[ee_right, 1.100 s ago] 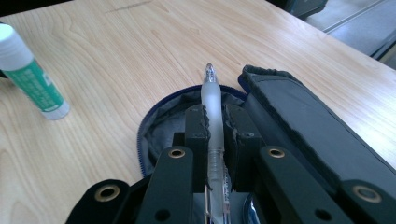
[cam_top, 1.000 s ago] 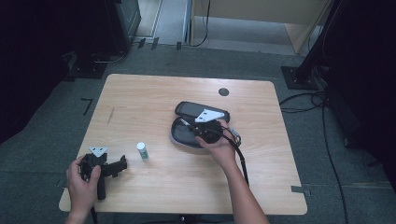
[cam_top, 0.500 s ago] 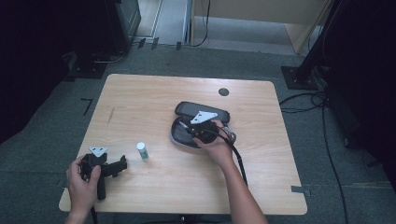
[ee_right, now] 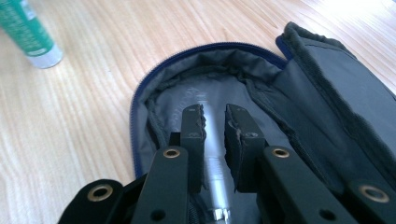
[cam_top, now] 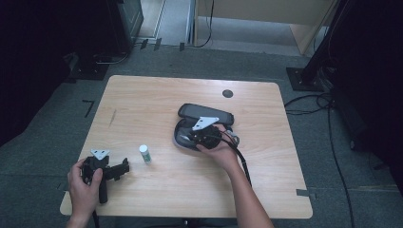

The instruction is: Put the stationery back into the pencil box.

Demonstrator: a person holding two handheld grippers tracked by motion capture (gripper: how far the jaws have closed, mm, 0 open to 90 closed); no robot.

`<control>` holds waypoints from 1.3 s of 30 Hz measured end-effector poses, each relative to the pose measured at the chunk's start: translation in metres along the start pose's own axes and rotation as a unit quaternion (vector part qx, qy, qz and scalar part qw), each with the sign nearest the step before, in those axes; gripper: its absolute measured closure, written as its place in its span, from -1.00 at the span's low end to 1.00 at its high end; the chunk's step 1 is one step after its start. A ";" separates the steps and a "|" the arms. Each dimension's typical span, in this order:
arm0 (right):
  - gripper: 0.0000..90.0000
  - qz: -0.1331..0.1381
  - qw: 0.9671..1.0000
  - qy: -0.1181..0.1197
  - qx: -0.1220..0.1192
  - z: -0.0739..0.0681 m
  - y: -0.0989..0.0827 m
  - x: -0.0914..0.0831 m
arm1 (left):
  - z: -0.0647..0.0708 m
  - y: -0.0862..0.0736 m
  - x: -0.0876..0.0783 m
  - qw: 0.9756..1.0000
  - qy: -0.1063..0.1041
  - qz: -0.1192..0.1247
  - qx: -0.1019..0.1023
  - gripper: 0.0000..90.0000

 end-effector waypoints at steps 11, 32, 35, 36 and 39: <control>0.61 0.018 0.999 0.012 0.026 -0.010 0.001 -0.013 | 0.000 0.000 0.000 1.000 0.000 0.000 0.000 -1.00; -0.10 0.078 0.995 0.039 0.051 -0.080 0.040 -0.008 | 0.000 0.000 0.000 1.000 0.000 0.001 -0.001 -1.00; -0.19 0.079 0.995 0.036 0.050 -0.085 0.043 -0.004 | 0.000 0.000 0.000 1.000 0.000 0.001 -0.001 -1.00; -0.21 0.081 0.995 0.036 0.050 -0.087 0.044 -0.002 | 0.000 0.000 0.000 1.000 0.000 0.002 -0.001 -1.00; -0.25 0.084 0.994 0.039 0.054 -0.092 0.046 0.001 | 0.000 0.000 0.000 1.000 0.000 0.001 -0.001 -1.00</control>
Point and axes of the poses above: each handheld gripper's, and its own axes: x roughly forward along the jaws, y roughly out of its top, z roughly to its right, the point moved 9 cm from there along x, roughly forward along the jaws, and after that the axes turned 7 degrees about x, right-handed, at the moved point
